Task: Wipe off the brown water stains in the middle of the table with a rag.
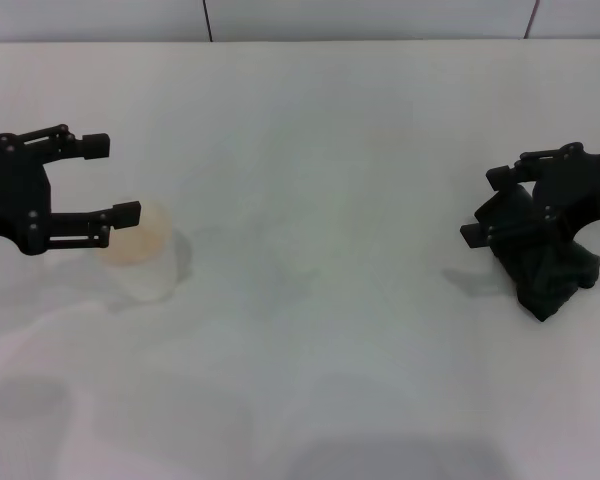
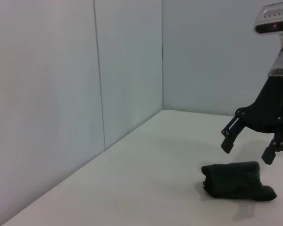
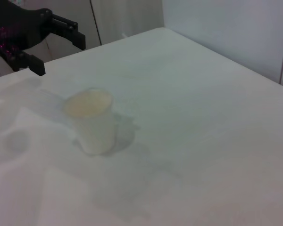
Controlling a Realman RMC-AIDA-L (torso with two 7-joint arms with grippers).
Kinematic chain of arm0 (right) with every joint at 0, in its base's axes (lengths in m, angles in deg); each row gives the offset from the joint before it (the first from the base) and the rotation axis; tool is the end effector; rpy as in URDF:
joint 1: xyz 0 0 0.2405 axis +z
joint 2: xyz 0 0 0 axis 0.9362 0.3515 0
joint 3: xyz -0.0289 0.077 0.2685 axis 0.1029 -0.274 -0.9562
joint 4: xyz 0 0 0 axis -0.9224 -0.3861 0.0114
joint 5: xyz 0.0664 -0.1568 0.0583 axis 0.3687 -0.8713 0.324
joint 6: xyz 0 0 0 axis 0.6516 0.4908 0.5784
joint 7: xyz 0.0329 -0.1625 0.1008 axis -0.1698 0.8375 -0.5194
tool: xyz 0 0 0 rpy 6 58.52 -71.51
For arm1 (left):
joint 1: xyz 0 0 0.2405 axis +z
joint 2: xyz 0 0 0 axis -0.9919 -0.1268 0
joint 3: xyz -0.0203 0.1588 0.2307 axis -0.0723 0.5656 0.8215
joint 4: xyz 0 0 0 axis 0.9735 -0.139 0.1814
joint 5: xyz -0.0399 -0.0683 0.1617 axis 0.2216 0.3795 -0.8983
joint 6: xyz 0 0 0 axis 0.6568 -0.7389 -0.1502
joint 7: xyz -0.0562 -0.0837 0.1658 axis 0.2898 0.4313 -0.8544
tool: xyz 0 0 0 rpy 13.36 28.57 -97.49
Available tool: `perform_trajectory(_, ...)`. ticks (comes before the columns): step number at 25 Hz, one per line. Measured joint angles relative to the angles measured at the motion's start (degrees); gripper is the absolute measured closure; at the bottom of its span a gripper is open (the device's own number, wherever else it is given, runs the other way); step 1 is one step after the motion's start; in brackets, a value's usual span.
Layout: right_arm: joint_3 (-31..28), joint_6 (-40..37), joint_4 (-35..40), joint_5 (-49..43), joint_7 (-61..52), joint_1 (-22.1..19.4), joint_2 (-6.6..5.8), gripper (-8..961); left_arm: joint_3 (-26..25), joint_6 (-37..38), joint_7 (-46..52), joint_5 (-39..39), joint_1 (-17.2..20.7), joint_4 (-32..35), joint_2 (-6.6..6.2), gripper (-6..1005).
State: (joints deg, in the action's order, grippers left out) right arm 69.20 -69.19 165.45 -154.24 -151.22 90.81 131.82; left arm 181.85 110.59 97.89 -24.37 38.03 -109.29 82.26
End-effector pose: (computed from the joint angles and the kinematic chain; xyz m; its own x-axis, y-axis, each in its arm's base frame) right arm 0.2242 0.3315 -0.0139 0.9178 -0.3461 -0.1943 -0.3900 -0.8774 -0.2794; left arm -0.2483 0.3366 0.0205 0.8868 0.1148 0.4477 0.2733 -0.9114 -0.3077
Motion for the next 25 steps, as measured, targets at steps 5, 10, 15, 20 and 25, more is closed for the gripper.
perform_trajectory(5,0.0,-0.2,0.0,-0.1,0.0,0.0,-0.02,83,0.0,0.0,0.0,-0.2,0.0,0.3,0.19,124)
perform_trajectory(10,0.0,-0.5,-0.1,-0.3,0.0,0.0,-0.02,83,0.0,0.0,0.0,-1.2,-0.3,0.5,0.40,125)
perform_trajectory(15,0.0,-0.8,-0.1,-0.6,0.0,0.0,-0.02,83,0.0,0.0,-0.1,-1.3,-0.3,0.4,0.57,124)
perform_trajectory(20,0.0,-1.2,-0.1,-0.7,-0.1,0.1,-0.02,83,0.0,0.0,-0.1,-1.4,-0.3,0.5,0.57,125)
perform_trajectory(25,-0.4,-1.3,-0.1,-0.7,-0.1,0.2,-0.02,83,0.0,0.0,-0.1,-1.4,-0.3,0.5,0.57,125)
